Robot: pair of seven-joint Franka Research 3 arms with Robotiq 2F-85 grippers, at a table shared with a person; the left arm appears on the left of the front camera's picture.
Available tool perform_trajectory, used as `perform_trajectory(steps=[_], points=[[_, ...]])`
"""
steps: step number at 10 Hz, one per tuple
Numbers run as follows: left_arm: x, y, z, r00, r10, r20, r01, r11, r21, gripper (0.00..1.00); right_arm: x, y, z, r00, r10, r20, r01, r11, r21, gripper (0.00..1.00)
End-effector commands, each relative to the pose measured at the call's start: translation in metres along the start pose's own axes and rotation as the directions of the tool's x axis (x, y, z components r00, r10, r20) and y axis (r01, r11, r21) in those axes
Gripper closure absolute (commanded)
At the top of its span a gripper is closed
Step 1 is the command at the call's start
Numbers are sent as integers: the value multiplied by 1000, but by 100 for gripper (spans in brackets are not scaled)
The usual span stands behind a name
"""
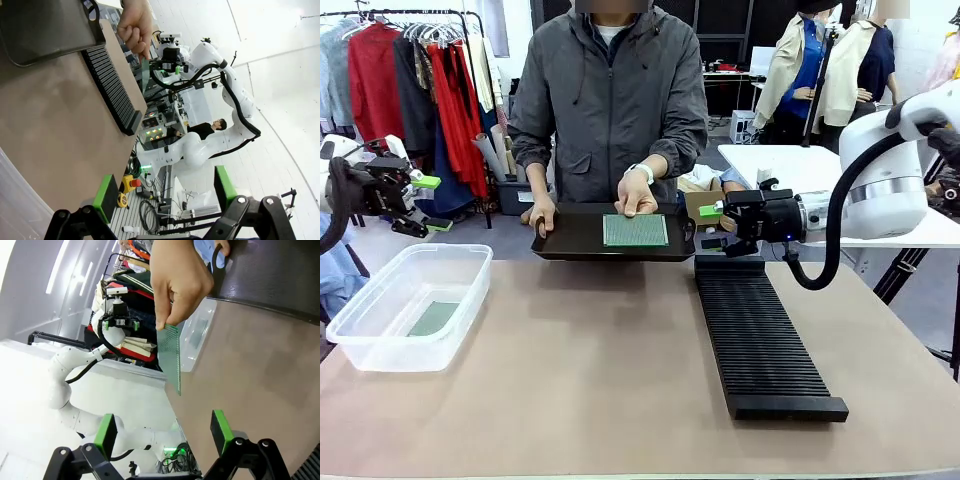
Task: Sort PCBs into racks and boxes based on the side picked up.
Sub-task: Pick up the Blank PCB handed by the Human.
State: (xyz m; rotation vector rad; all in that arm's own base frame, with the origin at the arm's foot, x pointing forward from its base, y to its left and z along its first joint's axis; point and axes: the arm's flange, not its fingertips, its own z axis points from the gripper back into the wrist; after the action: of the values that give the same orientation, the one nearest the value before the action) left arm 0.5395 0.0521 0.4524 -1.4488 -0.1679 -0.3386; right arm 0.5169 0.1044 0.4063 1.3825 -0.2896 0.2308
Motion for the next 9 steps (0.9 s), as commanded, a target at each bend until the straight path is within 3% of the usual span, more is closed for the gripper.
perform_trajectory(steps=[1,9], points=[[-1,-3,1,1000,5,-1,-5,1000,8,0,9,-3,-14,1000,2,17,-3,999,44,0],[-1,-3,1,1000,5,-1,-5,1000,8,0,23,-10,-61,994,104,-24,-100,987,129,0]])
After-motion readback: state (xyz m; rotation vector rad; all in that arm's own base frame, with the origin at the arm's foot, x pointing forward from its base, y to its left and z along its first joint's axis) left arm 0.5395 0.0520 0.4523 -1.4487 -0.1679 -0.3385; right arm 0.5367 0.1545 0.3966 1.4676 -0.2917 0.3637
